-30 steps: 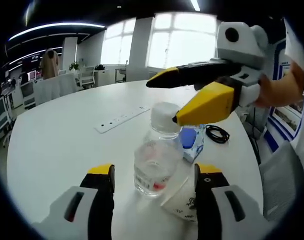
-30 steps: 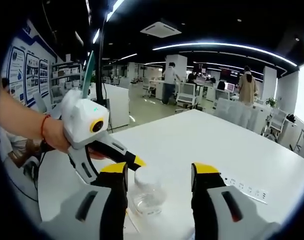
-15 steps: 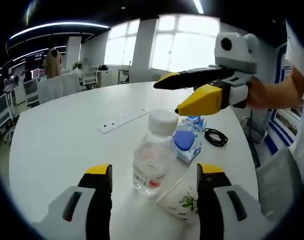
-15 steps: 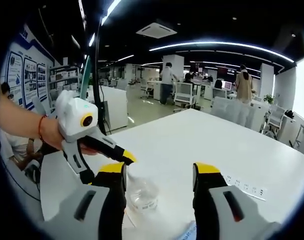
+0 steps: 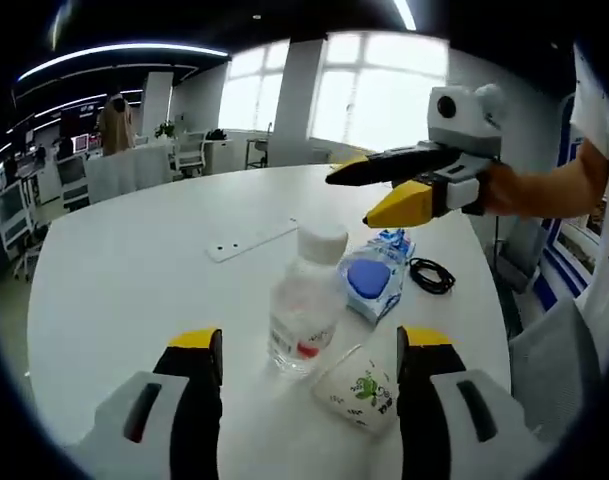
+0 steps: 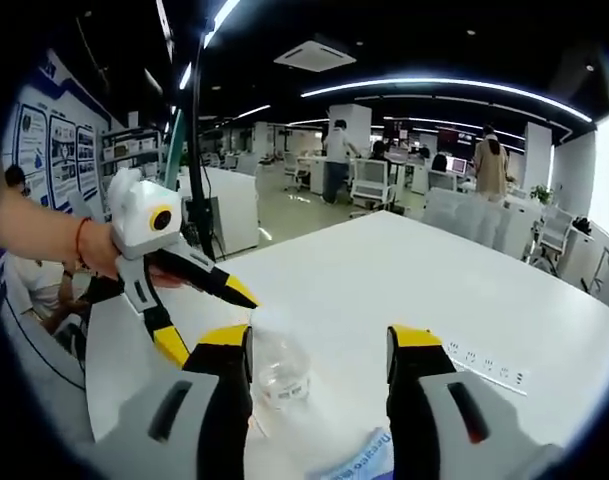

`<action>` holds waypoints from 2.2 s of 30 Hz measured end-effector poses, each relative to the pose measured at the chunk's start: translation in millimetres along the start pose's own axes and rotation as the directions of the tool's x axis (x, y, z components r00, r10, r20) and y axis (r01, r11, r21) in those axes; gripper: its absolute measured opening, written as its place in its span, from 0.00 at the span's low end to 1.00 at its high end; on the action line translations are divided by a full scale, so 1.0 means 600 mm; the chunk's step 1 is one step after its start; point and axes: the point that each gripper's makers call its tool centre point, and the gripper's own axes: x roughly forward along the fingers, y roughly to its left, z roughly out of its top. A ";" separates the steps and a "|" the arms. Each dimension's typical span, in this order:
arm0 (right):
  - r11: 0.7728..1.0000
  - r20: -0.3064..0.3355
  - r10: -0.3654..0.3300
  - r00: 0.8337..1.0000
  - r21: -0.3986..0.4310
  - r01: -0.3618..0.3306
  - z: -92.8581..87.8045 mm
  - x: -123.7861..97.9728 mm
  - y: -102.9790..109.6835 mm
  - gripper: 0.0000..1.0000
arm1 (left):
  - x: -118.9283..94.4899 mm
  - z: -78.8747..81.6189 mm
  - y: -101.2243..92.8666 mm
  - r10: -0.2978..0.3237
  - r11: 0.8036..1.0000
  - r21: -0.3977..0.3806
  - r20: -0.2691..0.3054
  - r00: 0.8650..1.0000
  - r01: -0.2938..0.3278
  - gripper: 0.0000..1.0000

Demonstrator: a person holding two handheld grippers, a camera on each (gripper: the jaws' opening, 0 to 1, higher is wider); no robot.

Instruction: Arrange the tabletop items into an orderly group along one side of the table until the central work area is clear of visible clutter.

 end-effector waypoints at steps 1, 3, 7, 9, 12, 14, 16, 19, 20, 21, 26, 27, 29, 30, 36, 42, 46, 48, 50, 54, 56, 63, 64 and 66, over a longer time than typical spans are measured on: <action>1.000 -0.006 0.002 1.000 -0.003 -0.002 -0.003 -0.002 -0.001 0.53 | -0.003 -0.001 -0.001 0.003 1.000 -0.006 0.000 1.000 -0.003 0.72; 1.000 -0.010 0.006 1.000 0.000 -0.006 -0.007 -0.005 -0.003 0.53 | -0.008 -0.002 -0.004 0.005 1.000 -0.006 0.002 1.000 -0.005 0.72; 1.000 -0.029 0.019 0.999 -0.002 -0.019 -0.017 -0.011 -0.004 0.53 | -0.020 -0.006 -0.007 0.018 1.000 -0.018 0.004 1.000 -0.018 0.73; 1.000 -0.042 0.030 0.999 -0.007 -0.031 -0.024 -0.013 -0.003 0.53 | -0.026 -0.010 -0.009 0.024 0.999 -0.027 0.003 1.000 -0.024 0.74; 0.999 -0.059 0.048 0.997 -0.005 -0.048 -0.033 -0.017 -0.002 0.53 | -0.034 -0.014 -0.012 0.031 0.999 -0.032 0.003 1.000 -0.031 0.74; 0.998 -0.066 0.057 0.996 -0.004 -0.057 -0.038 -0.019 -0.001 0.53 | -0.039 -0.018 -0.014 0.034 0.999 -0.040 0.002 0.999 -0.034 0.75; 0.997 -0.086 0.080 0.993 0.006 -0.080 -0.050 -0.020 0.003 0.53 | -0.043 -0.022 -0.017 0.038 0.998 -0.045 0.002 0.999 -0.038 0.75; 0.994 -0.106 0.111 0.988 0.012 -0.110 -0.062 -0.022 0.010 0.53 | -0.049 -0.027 -0.023 0.040 0.998 -0.049 -0.001 0.999 -0.040 0.75; 0.993 -0.113 0.119 0.986 0.011 -0.118 -0.066 -0.022 0.012 0.53 | -0.053 -0.028 -0.026 0.040 0.998 -0.055 0.001 0.999 -0.040 0.76; 0.992 -0.122 0.126 0.984 0.004 -0.127 -0.071 -0.022 0.014 0.54 | -0.055 -0.029 -0.028 0.040 0.998 -0.056 0.003 0.999 -0.040 0.76; 0.981 -0.176 0.191 0.966 -0.009 -0.195 -0.094 -0.023 0.032 0.54 | -0.068 -0.035 -0.036 0.045 0.997 -0.070 0.007 0.999 -0.045 0.78; 0.977 -0.189 0.204 0.961 -0.017 -0.211 -0.099 -0.023 0.036 0.54 | -0.071 -0.037 -0.039 0.045 0.997 -0.071 0.007 0.999 -0.044 0.78; 0.972 -0.212 0.225 0.951 -0.024 -0.236 -0.109 -0.021 0.042 0.54 | -0.077 -0.042 -0.042 0.044 0.996 -0.073 0.006 0.999 -0.043 0.78; 0.969 -0.218 0.236 0.947 -0.026 -0.247 -0.112 -0.020 0.044 0.54 | -0.080 -0.044 -0.044 0.043 0.996 -0.075 0.005 0.999 -0.043 0.79; 0.932 -0.271 0.353 0.896 0.013 -0.363 -0.141 -0.013 0.075 0.52 | -0.096 -0.056 -0.066 0.033 0.996 -0.082 0.004 0.999 -0.032 0.79; 0.890 -0.333 0.439 0.835 0.032 -0.455 -0.174 -0.001 0.093 0.48 | -0.104 -0.074 -0.082 0.031 0.993 -0.112 0.007 0.999 -0.030 0.79; 0.862 -0.345 0.489 0.801 0.050 -0.505 -0.182 0.002 0.111 0.43 | -0.107 -0.086 -0.086 0.037 0.990 -0.137 0.007 0.999 -0.036 0.79; 0.852 -0.352 0.506 0.787 0.062 -0.520 -0.187 0.005 0.114 0.43 | -0.108 -0.091 -0.089 0.038 0.989 -0.142 0.004 0.999 -0.037 0.79; 0.838 -0.354 0.527 0.772 0.070 -0.541 -0.191 0.008 0.117 0.41 | -0.111 -0.099 -0.092 0.040 0.988 -0.150 -0.002 0.999 -0.040 0.79; 0.813 -0.357 0.567 0.742 0.099 -0.574 -0.199 0.016 0.122 0.37 | -0.113 -0.107 -0.094 0.045 0.985 -0.167 -0.003 0.999 -0.045 0.79; 0.806 -0.359 0.578 0.733 0.114 -0.580 -0.203 0.022 0.121 0.36 | -0.113 -0.109 -0.094 0.047 0.984 -0.173 -0.004 0.999 -0.047 0.78; 0.766 -0.329 0.638 0.696 0.176 -0.618 -0.202 0.035 0.128 0.32 | -0.106 -0.112 -0.089 0.050 0.982 -0.184 -0.003 0.999 -0.049 0.78; 0.758 -0.326 0.648 0.689 0.185 -0.625 -0.202 0.036 0.130 0.32 | -0.105 -0.111 -0.089 0.049 0.982 -0.184 -0.002 0.999 -0.049 0.78; 0.743 -0.321 0.666 0.673 0.210 -0.635 -0.203 0.038 0.132 0.31 | -0.101 -0.112 -0.089 0.046 0.982 -0.183 -0.005 0.999 -0.046 0.78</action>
